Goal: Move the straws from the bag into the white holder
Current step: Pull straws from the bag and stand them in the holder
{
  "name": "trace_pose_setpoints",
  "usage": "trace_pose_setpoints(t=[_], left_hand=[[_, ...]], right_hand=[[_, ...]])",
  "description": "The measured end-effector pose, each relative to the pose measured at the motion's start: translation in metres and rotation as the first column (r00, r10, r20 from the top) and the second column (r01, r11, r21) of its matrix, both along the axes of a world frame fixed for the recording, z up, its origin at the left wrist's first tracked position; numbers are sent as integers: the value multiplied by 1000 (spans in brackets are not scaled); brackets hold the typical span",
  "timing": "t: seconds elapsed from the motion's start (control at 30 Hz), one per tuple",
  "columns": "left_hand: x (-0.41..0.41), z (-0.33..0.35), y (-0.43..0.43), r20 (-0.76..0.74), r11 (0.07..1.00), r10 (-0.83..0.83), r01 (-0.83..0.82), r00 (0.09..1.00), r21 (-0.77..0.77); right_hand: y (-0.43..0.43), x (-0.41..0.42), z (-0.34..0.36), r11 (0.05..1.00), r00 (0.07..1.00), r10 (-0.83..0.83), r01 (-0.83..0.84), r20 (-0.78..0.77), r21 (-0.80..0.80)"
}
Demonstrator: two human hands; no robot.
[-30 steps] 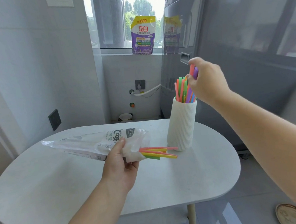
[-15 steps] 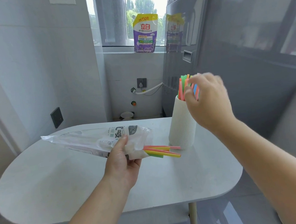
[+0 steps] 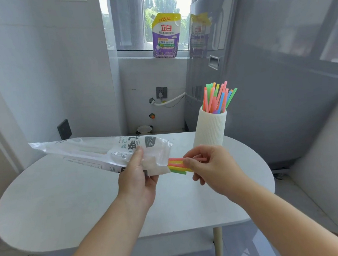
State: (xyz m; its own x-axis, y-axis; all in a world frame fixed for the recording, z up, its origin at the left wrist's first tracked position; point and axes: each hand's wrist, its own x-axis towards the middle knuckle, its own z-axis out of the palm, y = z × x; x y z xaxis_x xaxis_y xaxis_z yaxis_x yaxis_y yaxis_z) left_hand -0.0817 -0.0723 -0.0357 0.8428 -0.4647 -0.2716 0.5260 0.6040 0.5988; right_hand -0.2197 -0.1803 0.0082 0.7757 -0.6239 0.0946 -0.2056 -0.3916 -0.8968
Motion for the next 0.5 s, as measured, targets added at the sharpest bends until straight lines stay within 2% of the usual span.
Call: trace_pose_setpoints(t=[0.17, 0.33, 0.43, 0.5], left_hand=[[2, 1, 3, -37, 1000, -17, 17, 999, -18], [0, 1, 3, -80, 998, -67, 67, 995, -5], [-3, 1, 1, -73, 995, -96, 97, 993, 14], [-4, 1, 1, -66, 993, -112, 114, 991, 20]], right_hand=[[-12, -5, 4, 995, 993, -87, 91, 77, -40], [-32, -13, 6, 988, 987, -136, 129, 84, 80], [-39, -15, 6, 936, 975, -170, 114, 143, 333], [-40, -14, 5, 834, 958, -197, 53, 207, 549]])
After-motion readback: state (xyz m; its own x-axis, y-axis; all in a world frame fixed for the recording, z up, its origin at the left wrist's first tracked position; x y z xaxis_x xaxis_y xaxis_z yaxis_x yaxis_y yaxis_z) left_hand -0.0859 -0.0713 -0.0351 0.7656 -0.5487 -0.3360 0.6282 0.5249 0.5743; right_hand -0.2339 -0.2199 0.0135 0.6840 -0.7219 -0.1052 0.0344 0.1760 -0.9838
